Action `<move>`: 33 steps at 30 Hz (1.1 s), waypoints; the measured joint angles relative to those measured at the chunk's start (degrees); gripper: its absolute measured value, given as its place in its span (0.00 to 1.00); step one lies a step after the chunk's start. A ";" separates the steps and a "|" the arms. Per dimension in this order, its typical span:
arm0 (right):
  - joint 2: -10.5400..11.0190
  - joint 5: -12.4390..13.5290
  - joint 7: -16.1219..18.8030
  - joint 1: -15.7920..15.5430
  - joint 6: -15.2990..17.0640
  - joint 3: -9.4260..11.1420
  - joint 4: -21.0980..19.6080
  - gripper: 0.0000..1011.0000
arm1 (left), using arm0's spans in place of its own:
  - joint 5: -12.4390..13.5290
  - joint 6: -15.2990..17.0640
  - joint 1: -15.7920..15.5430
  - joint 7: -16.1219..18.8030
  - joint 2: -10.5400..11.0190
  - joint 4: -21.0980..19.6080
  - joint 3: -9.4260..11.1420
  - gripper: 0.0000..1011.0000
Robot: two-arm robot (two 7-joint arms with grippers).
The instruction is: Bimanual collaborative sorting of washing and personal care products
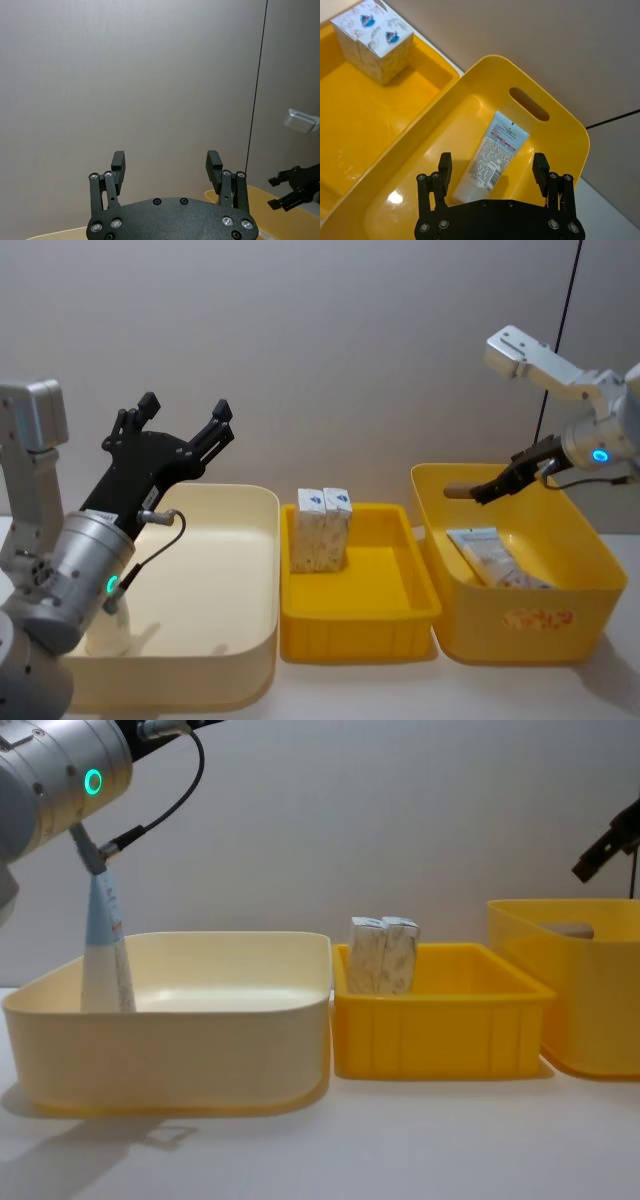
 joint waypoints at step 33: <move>15.80 3.20 -15.28 -26.37 -6.12 12.77 -50.07 0.99 | 0.00 0.00 0.00 0.00 0.01 -0.01 -0.01 0.99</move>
